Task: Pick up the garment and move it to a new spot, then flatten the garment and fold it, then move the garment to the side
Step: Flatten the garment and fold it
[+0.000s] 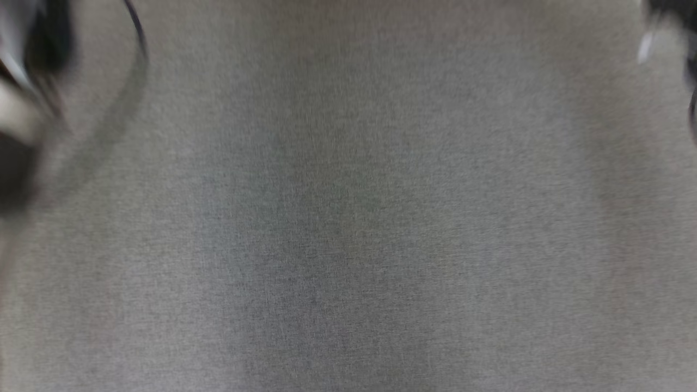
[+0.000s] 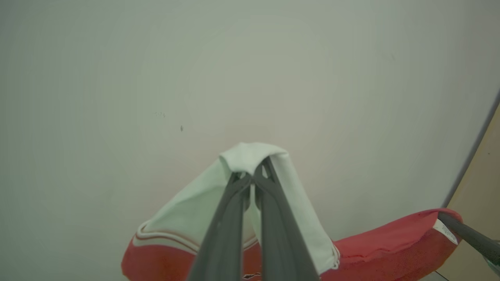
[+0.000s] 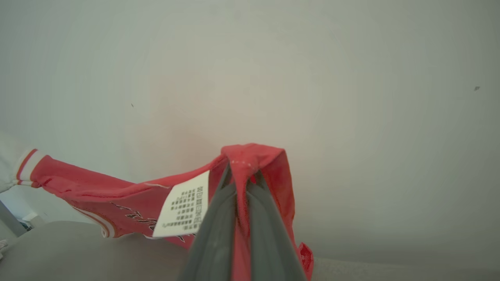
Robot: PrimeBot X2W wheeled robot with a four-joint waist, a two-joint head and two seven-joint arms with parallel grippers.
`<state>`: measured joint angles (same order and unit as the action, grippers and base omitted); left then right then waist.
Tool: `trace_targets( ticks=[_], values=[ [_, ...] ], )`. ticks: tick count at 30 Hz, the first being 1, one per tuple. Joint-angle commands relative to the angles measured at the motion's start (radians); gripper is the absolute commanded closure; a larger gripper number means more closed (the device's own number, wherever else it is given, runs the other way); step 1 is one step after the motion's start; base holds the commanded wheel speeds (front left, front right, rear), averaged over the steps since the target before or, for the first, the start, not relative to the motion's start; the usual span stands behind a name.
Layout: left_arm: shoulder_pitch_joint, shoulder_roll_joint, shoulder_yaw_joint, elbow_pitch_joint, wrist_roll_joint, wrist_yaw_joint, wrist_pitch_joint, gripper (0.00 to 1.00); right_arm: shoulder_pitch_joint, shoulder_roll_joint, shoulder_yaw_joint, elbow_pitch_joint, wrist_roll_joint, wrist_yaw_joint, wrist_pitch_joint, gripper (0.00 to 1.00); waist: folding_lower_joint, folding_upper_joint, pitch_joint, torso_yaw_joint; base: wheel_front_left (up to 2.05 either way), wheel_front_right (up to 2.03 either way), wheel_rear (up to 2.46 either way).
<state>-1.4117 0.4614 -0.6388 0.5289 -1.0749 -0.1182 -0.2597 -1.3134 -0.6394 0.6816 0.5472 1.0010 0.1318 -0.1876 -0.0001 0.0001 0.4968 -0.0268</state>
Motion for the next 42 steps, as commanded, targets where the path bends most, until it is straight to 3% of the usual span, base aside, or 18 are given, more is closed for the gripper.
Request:
trace_targets(
  ticks=[1, 5, 8, 14, 21, 24, 27, 33, 42],
  values=[
    [0.111, 0.007, 0.019, -0.063, 0.009, 0.021, -0.006, 1.0, 0.085, -0.033, 0.006, -0.034, 0.025, -0.002, -0.02, 1.0, 0.0001, -0.0001, -0.081, -0.003, 0.0, 0.0, 0.0],
    [0.429, 0.012, 0.14, -0.293, 0.049, 0.108, -0.005, 1.0, 0.313, -0.094, -0.002, -0.125, 0.082, -0.002, -0.053, 1.0, 0.0001, -0.0001, -0.143, -0.001, 0.0, 0.0, 0.0],
    [0.696, -0.024, 0.221, -0.447, 0.086, 0.161, -0.006, 1.0, 0.501, -0.105, -0.026, -0.176, 0.108, -0.002, -0.07, 1.0, 0.0001, -0.0001, -0.189, 0.002, 0.0, 0.0, 0.0],
    [1.151, -0.102, 0.327, -0.581, 0.137, 0.199, -0.006, 1.0, 0.827, -0.062, -0.135, -0.218, 0.115, -0.002, -0.078, 1.0, 0.0001, -0.0001, -0.263, 0.003, 0.0, 0.0, 0.0],
    [1.456, -0.221, 0.42, -0.53, 0.169, 0.142, -0.006, 1.0, 1.152, 0.048, -0.378, -0.239, 0.022, -0.003, -0.079, 1.0, 0.0001, -0.0001, -0.335, 0.021, 0.0, 0.0, 0.0],
    [1.523, -0.273, 0.451, -0.501, 0.186, 0.109, -0.006, 1.0, 1.262, 0.098, -0.423, -0.267, -0.009, -0.003, -0.079, 1.0, 0.0001, -0.0001, -0.358, 0.029, 0.0, 0.0, 0.0],
    [1.575, -0.309, 0.47, -0.467, 0.209, 0.085, -0.006, 1.0, 1.355, 0.136, -0.432, -0.291, -0.016, -0.003, -0.079, 1.0, 0.0001, -0.0001, -0.382, 0.037, 0.0, 0.0, 0.0],
    [1.636, -0.34, 0.503, -0.411, 0.255, 0.062, -0.006, 1.0, 1.462, 0.14, -0.437, -0.304, -0.044, -0.003, -0.079, 1.0, 0.0001, -0.0001, -0.414, 0.039, 0.0, 0.0, 0.0],
    [1.658, -0.34, 0.532, -0.364, 0.326, 0.024, -0.006, 1.0, 1.522, 0.122, -0.412, -0.344, -0.042, -0.003, -0.038, 1.0, 0.0001, -0.0001, -0.434, 0.027, 0.0, 0.0, 0.0]
  ],
)
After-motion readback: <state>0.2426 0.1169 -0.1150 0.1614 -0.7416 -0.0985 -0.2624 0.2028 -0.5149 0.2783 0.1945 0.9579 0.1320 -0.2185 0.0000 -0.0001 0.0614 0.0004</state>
